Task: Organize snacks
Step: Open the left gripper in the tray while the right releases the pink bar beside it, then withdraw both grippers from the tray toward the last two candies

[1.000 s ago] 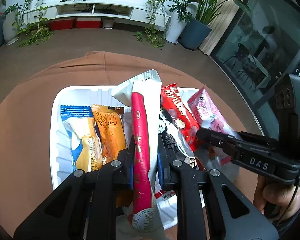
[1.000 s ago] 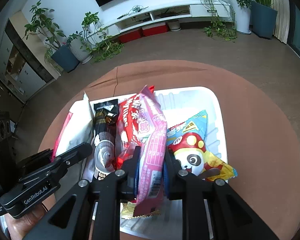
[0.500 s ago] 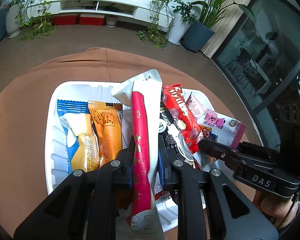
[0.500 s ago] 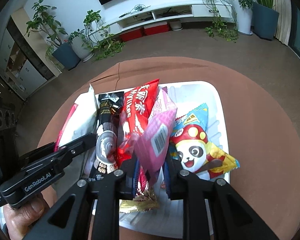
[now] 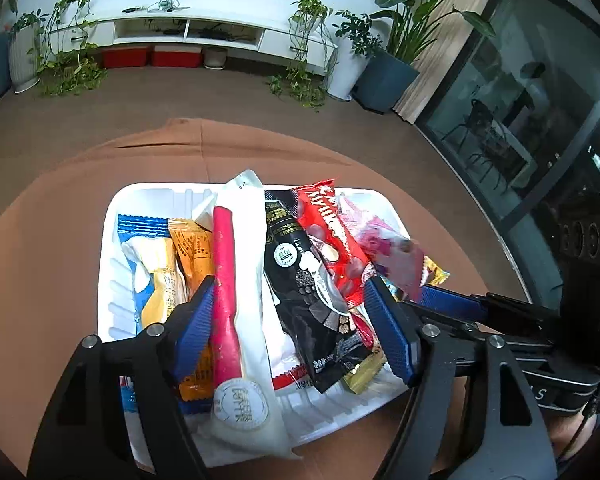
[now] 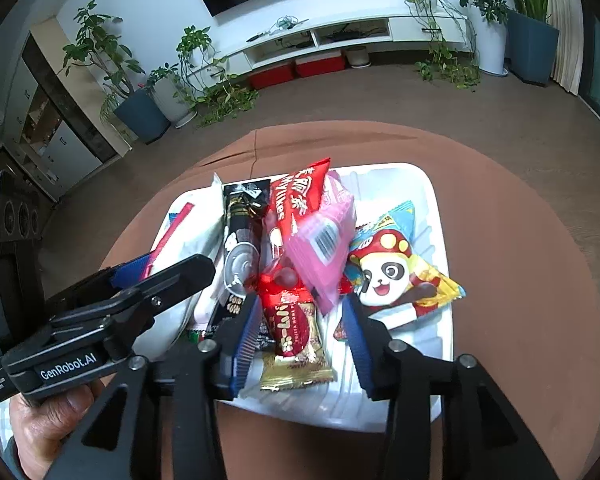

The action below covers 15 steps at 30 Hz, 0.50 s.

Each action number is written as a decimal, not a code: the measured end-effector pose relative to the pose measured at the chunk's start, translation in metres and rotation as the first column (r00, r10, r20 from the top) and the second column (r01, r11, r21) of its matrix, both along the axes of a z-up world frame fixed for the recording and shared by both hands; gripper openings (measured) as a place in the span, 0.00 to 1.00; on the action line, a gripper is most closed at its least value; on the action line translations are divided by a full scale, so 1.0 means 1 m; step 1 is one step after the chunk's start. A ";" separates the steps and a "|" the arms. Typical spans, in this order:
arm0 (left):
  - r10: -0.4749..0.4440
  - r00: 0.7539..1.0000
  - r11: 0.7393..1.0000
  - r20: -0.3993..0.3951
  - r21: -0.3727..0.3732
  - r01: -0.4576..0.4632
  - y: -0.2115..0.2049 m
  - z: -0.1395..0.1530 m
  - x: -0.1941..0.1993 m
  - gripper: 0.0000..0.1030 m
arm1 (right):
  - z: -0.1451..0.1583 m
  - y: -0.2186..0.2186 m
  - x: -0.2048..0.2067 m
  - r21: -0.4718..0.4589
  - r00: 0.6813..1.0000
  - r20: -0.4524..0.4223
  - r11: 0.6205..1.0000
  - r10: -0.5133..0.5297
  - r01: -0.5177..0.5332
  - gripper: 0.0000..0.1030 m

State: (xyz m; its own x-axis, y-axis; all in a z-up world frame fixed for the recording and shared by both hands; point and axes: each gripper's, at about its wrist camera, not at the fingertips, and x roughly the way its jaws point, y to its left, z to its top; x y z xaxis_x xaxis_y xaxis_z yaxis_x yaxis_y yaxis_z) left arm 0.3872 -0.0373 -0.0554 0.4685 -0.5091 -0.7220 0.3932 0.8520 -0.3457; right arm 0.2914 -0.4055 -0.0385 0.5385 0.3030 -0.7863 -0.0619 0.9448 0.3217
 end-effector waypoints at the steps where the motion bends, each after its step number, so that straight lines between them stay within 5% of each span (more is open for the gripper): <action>1: 0.003 1.000 1.000 0.002 0.001 -0.003 0.002 0.001 -0.002 0.69 | 0.002 -0.001 -0.002 0.002 1.000 0.004 1.000 -0.003 0.003 0.46; 4: 0.003 1.000 1.000 0.004 -0.004 -0.003 0.007 0.005 -0.011 0.75 | 0.007 -0.006 -0.010 0.022 1.000 0.016 1.000 -0.021 0.021 0.58; 9: -0.004 0.999 1.000 0.036 -0.008 0.005 0.015 0.019 -0.039 1.00 | 0.018 -0.015 -0.031 0.086 0.997 0.049 0.995 -0.051 0.047 0.74; 15: -0.069 0.995 0.996 0.073 0.060 0.064 0.016 0.026 -0.092 1.00 | 0.024 -0.032 -0.073 0.162 0.992 0.084 0.983 -0.098 0.084 0.86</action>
State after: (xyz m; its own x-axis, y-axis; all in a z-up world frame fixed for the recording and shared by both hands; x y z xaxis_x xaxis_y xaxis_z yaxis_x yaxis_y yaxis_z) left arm 0.2952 -0.0215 -0.0295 0.4884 -0.4993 -0.7156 0.4725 0.8408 -0.2641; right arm 0.2181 -0.4376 -0.0142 0.6368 0.3658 -0.6787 -0.0139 0.8855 0.4644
